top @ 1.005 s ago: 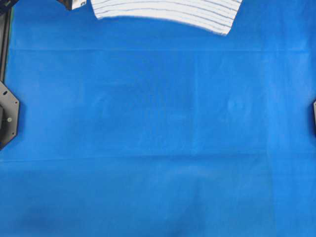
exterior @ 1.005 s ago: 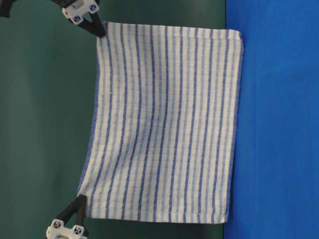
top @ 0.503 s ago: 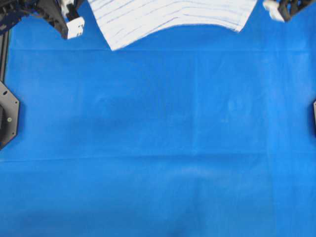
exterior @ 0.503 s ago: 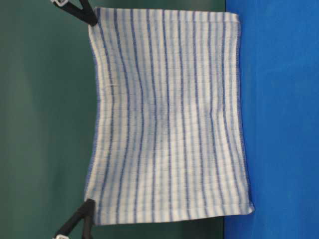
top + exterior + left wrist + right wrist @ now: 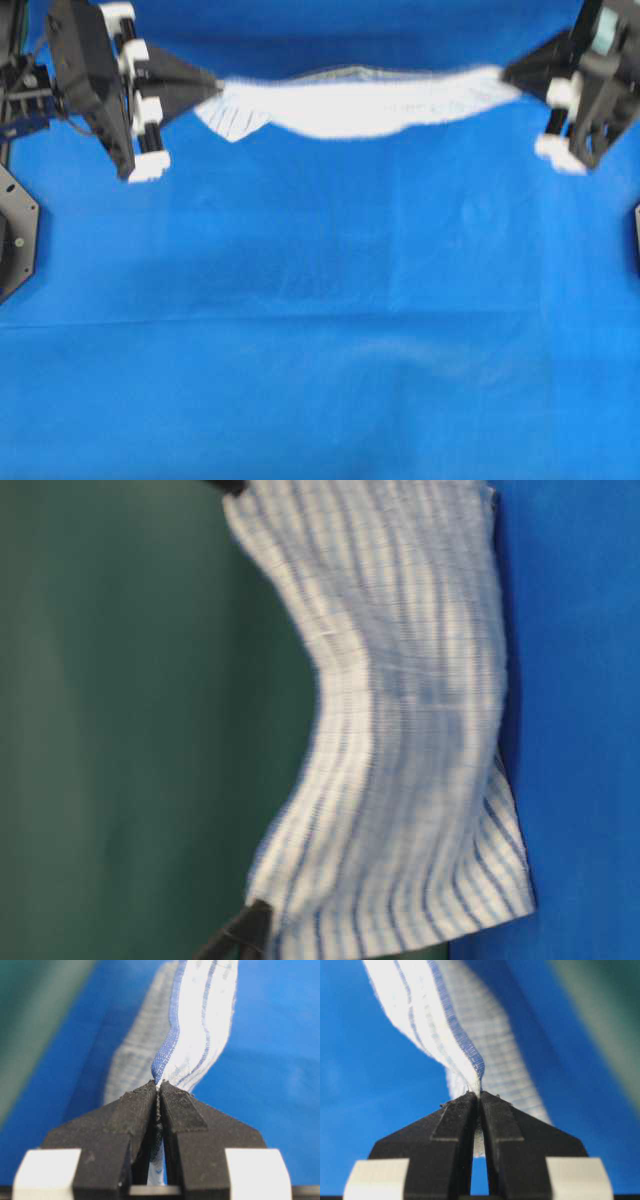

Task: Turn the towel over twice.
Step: 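Swing the held edge over toward the near side and lay the towel down, then open both grippers to release the towel's edge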

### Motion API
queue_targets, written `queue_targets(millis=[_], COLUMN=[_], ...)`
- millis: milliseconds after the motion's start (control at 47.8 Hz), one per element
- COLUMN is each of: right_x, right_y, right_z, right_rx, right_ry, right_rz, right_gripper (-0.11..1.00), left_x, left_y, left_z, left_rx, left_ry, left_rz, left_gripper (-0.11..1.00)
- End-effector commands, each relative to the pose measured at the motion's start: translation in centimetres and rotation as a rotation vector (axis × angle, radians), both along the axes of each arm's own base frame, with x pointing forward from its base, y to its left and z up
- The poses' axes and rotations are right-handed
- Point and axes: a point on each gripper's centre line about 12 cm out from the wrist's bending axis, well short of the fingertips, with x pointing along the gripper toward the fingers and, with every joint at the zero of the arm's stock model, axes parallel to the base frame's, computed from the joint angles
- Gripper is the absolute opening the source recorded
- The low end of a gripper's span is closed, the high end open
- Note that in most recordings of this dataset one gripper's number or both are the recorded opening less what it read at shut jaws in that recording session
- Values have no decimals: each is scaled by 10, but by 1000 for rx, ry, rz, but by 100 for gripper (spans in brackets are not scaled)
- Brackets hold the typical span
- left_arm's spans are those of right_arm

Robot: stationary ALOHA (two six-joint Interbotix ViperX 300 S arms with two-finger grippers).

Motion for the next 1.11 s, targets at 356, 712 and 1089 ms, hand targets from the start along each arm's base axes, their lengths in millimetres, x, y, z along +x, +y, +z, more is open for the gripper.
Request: queue_targets(millis=[356,712,1089], right_x=[2,4,7], right_y=[74,113,121], right_z=[-72,-100,-114], right_rx=[200,279,293], right_ry=[99,135,175], right_rz=[126,206,209], right_gripper=[6,6,6], left_x=[5,17,27], left_y=[-81,-121,-128], left_z=[-48,-84,-94], left_rx=[-109,-261,-265], left_ry=[224,376,431], left_rz=[-256,-299,-305], left_gripper=[2,2,2])
